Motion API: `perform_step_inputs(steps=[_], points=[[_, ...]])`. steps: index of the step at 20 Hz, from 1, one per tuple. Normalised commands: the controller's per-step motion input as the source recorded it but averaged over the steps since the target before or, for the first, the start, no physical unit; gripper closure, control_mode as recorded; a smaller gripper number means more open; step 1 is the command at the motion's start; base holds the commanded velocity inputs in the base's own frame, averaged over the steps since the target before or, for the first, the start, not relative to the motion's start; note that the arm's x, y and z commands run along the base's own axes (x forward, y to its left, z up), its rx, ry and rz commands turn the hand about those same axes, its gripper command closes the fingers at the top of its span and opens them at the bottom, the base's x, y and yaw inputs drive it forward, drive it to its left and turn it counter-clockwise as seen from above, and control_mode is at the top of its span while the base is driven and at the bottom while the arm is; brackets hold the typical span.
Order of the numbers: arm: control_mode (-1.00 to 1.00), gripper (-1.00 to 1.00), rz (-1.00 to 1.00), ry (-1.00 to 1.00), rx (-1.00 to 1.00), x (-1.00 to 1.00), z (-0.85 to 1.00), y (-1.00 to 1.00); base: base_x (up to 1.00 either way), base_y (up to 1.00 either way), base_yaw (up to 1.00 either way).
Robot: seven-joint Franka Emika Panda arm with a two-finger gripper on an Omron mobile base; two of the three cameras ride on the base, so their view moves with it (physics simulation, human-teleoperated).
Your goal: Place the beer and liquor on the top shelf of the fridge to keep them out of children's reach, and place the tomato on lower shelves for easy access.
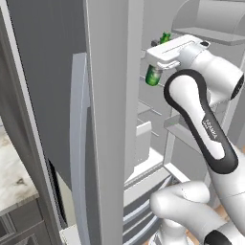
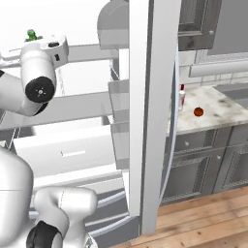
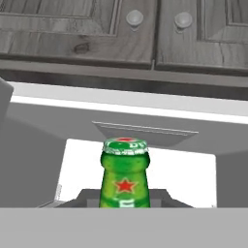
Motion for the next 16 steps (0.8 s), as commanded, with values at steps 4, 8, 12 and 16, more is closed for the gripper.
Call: perform_step_inputs(steps=[4,8,12,16], points=[[-1.00,1.00,0.00,0.00,0.00,0.42,0.05,0.13,0.00,0.00,0.00],[-1.00,1.00,0.00,0.00,0.00,0.43,0.01,0.28,0.00,0.00,0.00],[-1.00,1.00,0.00,0.00,0.00,0.46,0.03,0.33,0.00,0.00,0.00],[-1.00,1.00,0.00,0.00,0.00,0.45,0.14,0.27,0.00,0.00,0.00]])
